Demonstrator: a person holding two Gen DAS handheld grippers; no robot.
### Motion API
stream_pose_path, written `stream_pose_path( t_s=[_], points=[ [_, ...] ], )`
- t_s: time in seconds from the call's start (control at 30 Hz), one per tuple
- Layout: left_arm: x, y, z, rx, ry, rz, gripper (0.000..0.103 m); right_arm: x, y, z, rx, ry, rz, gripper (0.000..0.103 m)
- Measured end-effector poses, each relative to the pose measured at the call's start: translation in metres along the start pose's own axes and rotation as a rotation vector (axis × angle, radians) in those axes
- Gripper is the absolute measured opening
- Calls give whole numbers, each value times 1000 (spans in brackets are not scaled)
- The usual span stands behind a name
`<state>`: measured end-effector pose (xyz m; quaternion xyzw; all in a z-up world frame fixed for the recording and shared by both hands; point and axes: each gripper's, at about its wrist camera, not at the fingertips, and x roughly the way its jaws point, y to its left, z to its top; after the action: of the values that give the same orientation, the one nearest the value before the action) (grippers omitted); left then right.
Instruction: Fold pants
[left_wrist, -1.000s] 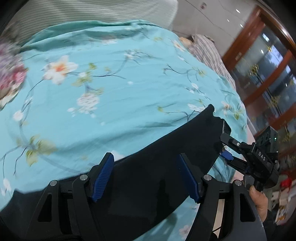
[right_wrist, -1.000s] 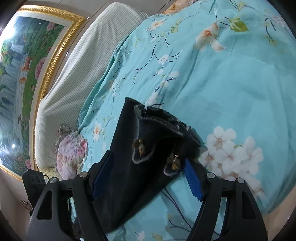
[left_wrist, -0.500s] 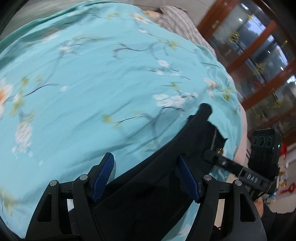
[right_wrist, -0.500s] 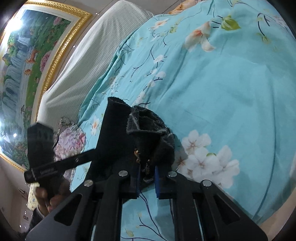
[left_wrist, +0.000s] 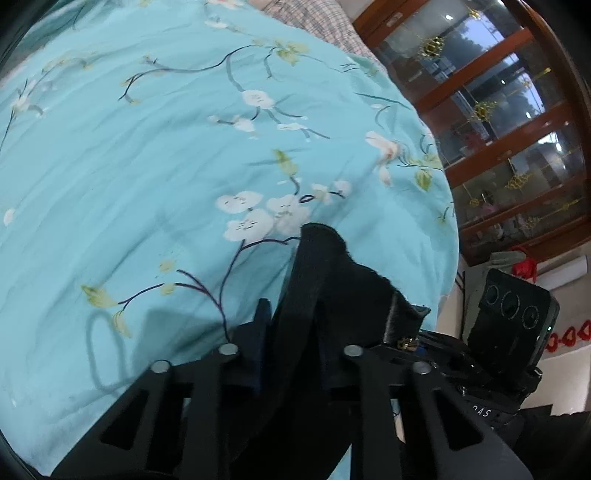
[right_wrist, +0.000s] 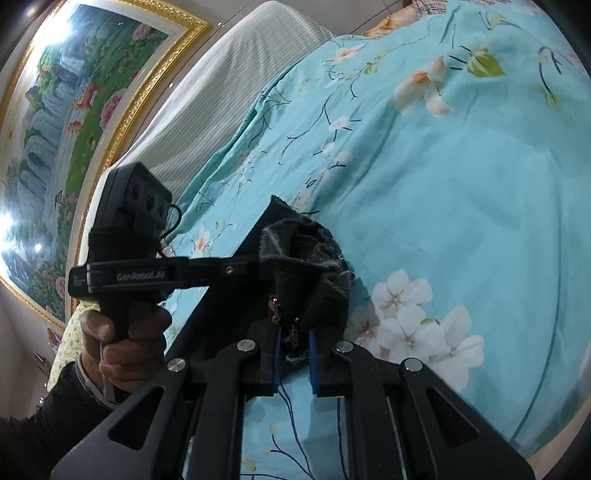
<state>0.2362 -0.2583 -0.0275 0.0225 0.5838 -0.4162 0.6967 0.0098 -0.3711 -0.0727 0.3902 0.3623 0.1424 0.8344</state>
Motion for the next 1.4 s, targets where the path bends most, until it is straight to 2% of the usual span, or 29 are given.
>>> stream_pose_path(
  t_s=[0.1, 0.27, 0.47, 0.63, 0.9, 1.13, 1.4],
  points=[
    [-11, -5, -7, 24, -49, -4, 11, -1, 3, 1, -15, -1, -2, 12],
    [-44, -9, -18, 12, -138, -28, 10, -3, 13, 2, -36, -5, 20, 12],
    [-94, -12, -40, 10, -234, -54, 9, -12, 45, 8, -102, -15, 119, 12],
    [-130, -10, -63, 17, -284, -46, 9, -9, 76, 7, -147, 24, 232, 12],
    [-167, 11, -113, -26, -352, -22, 9, 17, 119, -8, -192, 101, 322, 12],
    [-181, 43, -165, -107, -385, -2, 9, 48, 146, -33, -235, 202, 325, 12],
    [-172, 80, -214, -213, -391, 42, 7, 90, 164, -70, -296, 326, 292, 13]
  ],
)
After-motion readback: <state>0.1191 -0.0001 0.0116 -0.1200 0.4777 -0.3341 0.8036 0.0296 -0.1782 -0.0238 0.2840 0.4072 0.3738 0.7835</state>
